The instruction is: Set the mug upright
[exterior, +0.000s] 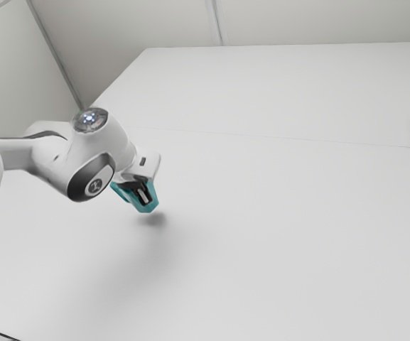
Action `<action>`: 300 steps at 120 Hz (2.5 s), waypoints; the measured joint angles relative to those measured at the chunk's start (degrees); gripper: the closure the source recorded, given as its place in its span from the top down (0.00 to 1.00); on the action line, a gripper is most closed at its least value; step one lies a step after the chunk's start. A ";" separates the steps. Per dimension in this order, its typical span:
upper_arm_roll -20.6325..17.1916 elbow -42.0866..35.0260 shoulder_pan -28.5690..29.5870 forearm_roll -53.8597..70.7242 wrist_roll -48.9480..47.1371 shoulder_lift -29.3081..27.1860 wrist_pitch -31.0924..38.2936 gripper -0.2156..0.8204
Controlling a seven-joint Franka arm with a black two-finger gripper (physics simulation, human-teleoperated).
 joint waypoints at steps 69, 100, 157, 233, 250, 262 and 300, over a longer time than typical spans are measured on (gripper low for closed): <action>1.37 1.67 2.10 -0.57 -3.93 6.99 2.26 0.03; 2.51 2.06 2.61 -0.91 -4.79 8.15 2.27 0.03; 2.01 2.11 5.05 -1.47 -5.19 8.03 1.82 0.16; 2.04 4.42 4.85 -1.64 -4.66 6.40 -1.79 0.47; 2.04 5.09 2.81 -1.67 -4.60 5.16 -2.84 0.49; 2.04 5.63 1.53 -1.69 -4.56 3.78 -3.68 0.49; 1.88 20.44 0.71 -4.67 -4.56 4.44 -14.04 0.53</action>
